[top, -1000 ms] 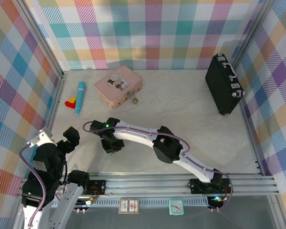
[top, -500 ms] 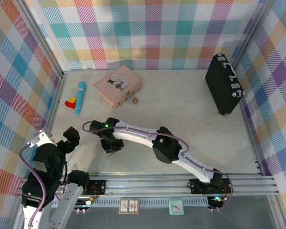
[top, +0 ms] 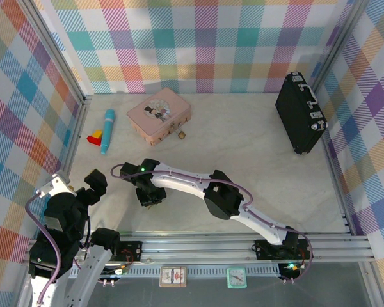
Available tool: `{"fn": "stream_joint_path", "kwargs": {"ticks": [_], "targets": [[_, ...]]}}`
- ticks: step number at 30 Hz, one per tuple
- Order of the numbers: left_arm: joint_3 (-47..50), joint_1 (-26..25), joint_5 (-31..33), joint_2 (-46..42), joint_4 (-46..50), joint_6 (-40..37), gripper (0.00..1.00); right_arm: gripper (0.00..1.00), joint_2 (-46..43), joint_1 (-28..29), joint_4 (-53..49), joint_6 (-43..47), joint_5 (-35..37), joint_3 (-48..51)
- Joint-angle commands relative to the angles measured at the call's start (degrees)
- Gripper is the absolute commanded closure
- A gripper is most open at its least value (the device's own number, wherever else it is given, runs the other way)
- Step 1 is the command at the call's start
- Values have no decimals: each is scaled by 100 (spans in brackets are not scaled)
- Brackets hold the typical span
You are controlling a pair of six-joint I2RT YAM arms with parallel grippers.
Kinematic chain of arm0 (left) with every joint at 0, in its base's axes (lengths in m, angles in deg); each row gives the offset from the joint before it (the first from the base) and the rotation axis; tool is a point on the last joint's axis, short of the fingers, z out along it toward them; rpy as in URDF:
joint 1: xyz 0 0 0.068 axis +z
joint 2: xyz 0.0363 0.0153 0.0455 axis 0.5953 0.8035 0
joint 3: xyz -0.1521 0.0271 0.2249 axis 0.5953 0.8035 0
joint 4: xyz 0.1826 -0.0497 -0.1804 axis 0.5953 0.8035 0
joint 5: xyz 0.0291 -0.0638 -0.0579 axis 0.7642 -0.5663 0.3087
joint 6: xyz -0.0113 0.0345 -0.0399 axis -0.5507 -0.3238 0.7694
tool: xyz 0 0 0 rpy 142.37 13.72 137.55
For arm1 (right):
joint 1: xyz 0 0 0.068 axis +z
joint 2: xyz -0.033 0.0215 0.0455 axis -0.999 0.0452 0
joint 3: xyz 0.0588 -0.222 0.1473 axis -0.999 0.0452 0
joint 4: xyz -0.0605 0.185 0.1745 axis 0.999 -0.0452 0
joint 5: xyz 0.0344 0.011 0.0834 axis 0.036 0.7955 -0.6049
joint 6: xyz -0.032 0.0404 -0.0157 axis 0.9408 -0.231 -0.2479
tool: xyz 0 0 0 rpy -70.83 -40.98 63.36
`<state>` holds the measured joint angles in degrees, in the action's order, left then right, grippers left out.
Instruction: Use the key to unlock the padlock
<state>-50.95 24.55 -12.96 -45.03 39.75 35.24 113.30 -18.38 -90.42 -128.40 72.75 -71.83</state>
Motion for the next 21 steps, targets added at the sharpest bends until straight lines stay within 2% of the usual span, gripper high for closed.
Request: {"fn": "stream_joint_path", "kwargs": {"ticks": [1,6,10,16,21], "targets": [[55,-58,2,-84,-113,50,0,84,75,46,-260,31,32,-119],[75,-58,16,-73,-140,51,0,91,-45,48,-219,22,84,8],[70,-58,32,-58,-138,42,0,96,-468,39,28,-22,377,396],[82,-59,-56,72,-182,18,0,100,-1898,-87,1484,-136,517,2126],[71,-51,-566,409,-316,-94,0,100,-3127,-313,2686,-389,522,3804]]}}
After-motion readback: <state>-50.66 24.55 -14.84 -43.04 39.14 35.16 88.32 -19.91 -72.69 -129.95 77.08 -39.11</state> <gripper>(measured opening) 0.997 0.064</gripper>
